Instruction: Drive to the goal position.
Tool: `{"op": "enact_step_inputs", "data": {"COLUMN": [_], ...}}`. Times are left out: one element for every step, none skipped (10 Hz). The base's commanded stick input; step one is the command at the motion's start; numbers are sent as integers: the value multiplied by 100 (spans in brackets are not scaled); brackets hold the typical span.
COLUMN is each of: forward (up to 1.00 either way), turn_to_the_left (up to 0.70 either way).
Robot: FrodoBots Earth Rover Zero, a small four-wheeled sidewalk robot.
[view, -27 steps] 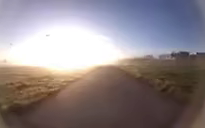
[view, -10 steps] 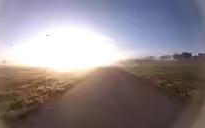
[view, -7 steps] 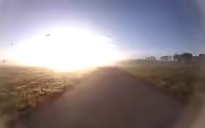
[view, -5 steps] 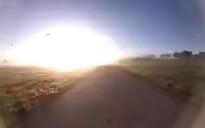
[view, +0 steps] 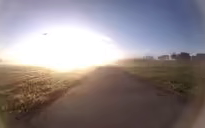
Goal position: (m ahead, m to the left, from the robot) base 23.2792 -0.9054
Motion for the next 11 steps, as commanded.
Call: {"op": "enact_step_inputs", "data": {"forward": [70,70,70,70,70,70,70,70,70,70,70], "turn_to_the_left": [0,0,0,0,0,0,0,0,0,0,0]}}
